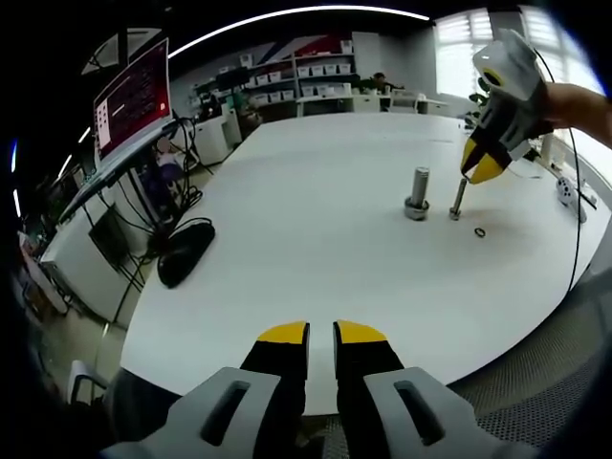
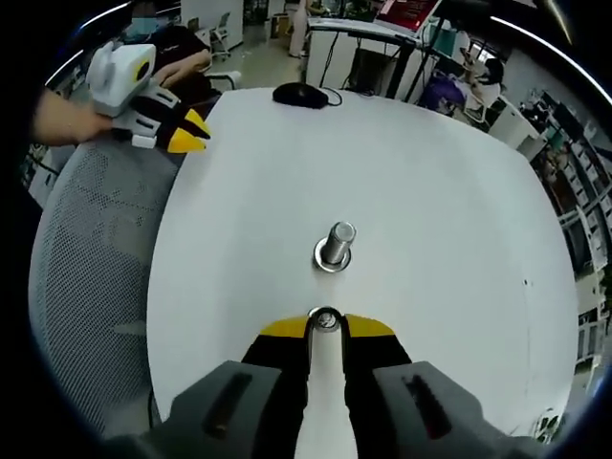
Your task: Place the washer onto the threaded stud by aligning its center hole with the stud, sliding it down to the base, and recovering from edge contact or off-axis alignment until the washer reaches the visible bottom stop.
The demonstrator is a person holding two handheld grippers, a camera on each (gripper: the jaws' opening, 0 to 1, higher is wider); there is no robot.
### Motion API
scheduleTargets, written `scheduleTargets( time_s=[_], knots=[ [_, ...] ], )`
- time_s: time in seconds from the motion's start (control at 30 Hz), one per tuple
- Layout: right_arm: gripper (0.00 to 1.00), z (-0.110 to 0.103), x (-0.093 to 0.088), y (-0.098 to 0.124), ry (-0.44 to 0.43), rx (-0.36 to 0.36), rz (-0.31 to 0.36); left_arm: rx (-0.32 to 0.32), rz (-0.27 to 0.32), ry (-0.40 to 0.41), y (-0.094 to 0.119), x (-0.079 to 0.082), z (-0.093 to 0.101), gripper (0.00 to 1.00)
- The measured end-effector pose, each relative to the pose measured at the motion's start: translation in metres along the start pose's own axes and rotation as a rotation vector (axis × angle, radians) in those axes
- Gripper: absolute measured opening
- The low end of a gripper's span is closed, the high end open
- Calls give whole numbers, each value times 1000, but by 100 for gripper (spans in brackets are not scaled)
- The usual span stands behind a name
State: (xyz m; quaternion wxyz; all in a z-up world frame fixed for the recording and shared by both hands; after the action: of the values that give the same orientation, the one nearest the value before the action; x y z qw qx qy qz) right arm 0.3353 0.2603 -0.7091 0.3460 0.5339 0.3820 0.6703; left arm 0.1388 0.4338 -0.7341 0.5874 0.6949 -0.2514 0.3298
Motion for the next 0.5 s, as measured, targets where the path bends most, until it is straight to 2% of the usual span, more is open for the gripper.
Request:
scheduleTargets(
  time_s=[0.5],
  knots=[
    [14,-3,2,-9,64,36,-55,-3,2,5,0,1,1,8]
  ],
)
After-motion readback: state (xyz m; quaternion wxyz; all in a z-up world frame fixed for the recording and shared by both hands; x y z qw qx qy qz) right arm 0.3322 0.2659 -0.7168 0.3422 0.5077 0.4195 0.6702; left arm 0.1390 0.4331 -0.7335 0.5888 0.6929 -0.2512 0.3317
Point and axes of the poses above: the point that each gripper's makers call its tool centre point, and the gripper's own axes: y roughly backward along the fingers, z roughly to its right, x roughly out of its top, the point moved 3 cm from there along y, roughly backward along the fingers
